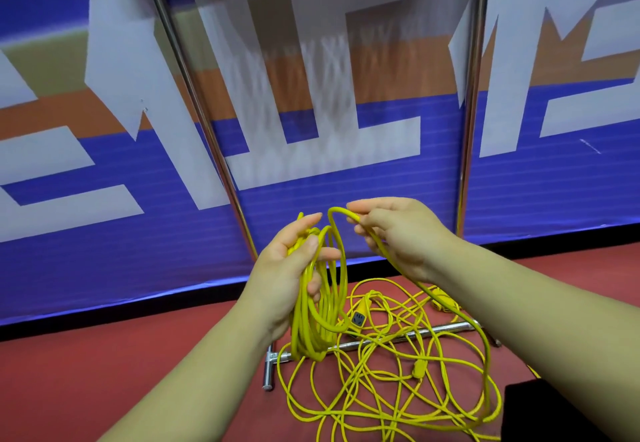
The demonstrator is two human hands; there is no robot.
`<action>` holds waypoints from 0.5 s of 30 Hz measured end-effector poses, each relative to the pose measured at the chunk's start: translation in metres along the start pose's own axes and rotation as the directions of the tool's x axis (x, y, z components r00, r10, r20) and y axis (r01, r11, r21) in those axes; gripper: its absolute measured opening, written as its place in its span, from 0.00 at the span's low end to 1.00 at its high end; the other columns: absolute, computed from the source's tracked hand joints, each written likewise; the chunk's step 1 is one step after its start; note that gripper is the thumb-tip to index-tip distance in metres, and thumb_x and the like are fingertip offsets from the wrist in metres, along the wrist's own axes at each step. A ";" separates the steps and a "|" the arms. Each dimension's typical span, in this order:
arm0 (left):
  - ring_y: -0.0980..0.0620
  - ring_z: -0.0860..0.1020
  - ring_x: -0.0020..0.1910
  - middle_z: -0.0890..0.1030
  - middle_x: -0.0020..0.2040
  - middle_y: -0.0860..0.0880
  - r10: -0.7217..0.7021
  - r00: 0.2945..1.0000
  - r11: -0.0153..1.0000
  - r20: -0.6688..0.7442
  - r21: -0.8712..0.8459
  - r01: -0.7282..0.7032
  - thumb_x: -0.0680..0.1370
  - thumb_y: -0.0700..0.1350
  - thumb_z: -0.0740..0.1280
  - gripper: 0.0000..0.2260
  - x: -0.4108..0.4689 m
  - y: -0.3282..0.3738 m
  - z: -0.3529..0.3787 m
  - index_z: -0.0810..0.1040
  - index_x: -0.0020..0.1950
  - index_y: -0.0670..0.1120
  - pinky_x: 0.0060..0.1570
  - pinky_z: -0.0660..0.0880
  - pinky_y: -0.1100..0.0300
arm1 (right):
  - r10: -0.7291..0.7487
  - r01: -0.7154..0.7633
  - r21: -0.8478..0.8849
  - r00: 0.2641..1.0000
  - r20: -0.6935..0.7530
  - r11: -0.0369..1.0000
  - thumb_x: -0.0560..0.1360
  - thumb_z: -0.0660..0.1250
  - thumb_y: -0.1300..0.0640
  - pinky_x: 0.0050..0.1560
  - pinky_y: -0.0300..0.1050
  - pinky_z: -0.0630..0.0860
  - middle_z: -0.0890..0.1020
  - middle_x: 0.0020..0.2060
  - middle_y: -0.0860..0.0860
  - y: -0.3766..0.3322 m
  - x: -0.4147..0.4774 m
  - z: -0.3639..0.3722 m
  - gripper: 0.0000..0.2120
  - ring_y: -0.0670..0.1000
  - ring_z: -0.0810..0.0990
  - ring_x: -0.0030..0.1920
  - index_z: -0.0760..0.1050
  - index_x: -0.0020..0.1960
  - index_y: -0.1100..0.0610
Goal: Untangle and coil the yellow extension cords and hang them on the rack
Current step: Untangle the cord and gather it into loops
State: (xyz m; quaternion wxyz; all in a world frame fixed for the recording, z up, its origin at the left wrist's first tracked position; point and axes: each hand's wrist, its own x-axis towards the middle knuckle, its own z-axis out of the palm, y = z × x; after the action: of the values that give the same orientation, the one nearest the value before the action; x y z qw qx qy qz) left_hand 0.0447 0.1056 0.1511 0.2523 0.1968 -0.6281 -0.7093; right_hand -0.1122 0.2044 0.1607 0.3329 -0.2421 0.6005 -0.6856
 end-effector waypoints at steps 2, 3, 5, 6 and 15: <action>0.52 0.68 0.23 0.85 0.51 0.39 -0.009 1.000 1.000 -0.003 0.013 0.009 0.83 0.43 0.62 0.15 0.000 -0.003 0.001 0.74 0.69 0.55 0.26 0.70 0.60 | -0.057 0.059 -0.082 0.998 0.031 0.995 0.77 0.66 0.67 0.40 0.42 0.77 0.85 0.46 0.60 -0.003 -0.005 0.000 0.11 0.50 0.81 0.42 0.82 0.53 0.55; 0.52 0.68 0.23 0.85 0.52 0.38 -0.011 1.000 1.000 -0.001 0.015 0.011 0.83 0.43 0.63 0.16 0.000 -0.005 0.002 0.73 0.70 0.56 0.26 0.70 0.60 | -0.073 0.076 -0.105 0.997 0.035 0.991 0.76 0.67 0.67 0.39 0.39 0.78 0.85 0.45 0.58 -0.004 -0.007 -0.001 0.10 0.48 0.82 0.41 0.81 0.53 0.54; 0.51 0.69 0.23 0.85 0.53 0.38 -0.014 1.000 1.000 0.005 0.026 0.014 0.82 0.42 0.64 0.19 -0.001 -0.007 0.003 0.71 0.71 0.56 0.28 0.70 0.59 | -0.081 0.086 -0.140 0.996 0.044 0.986 0.76 0.69 0.66 0.37 0.32 0.76 0.86 0.43 0.53 -0.008 -0.011 -0.001 0.10 0.42 0.83 0.39 0.80 0.54 0.54; 0.51 0.69 0.23 0.85 0.52 0.38 -0.014 1.000 0.999 0.008 0.038 0.013 0.82 0.41 0.64 0.20 -0.001 -0.008 0.004 0.71 0.72 0.57 0.28 0.70 0.59 | -0.080 0.088 -0.173 0.995 0.053 0.981 0.75 0.70 0.65 0.37 0.31 0.75 0.87 0.43 0.50 -0.010 -0.011 -0.002 0.11 0.40 0.83 0.39 0.80 0.54 0.53; 0.50 0.71 0.23 0.83 0.53 0.33 -0.014 0.998 0.997 0.065 0.071 0.009 0.75 0.42 0.71 0.31 -0.002 -0.012 0.017 0.67 0.75 0.57 0.28 0.73 0.58 | -0.073 0.079 -0.306 0.997 0.029 0.949 0.69 0.75 0.67 0.30 0.40 0.77 0.86 0.35 0.56 -0.024 -0.013 0.004 0.13 0.50 0.84 0.32 0.80 0.50 0.55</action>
State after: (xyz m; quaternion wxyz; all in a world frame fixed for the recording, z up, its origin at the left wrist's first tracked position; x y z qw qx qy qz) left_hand 0.0349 0.1216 0.1413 0.2202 0.1857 -0.6596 -0.6942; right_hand -0.1043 0.2128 0.1858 0.2699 -0.3199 0.6869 -0.5942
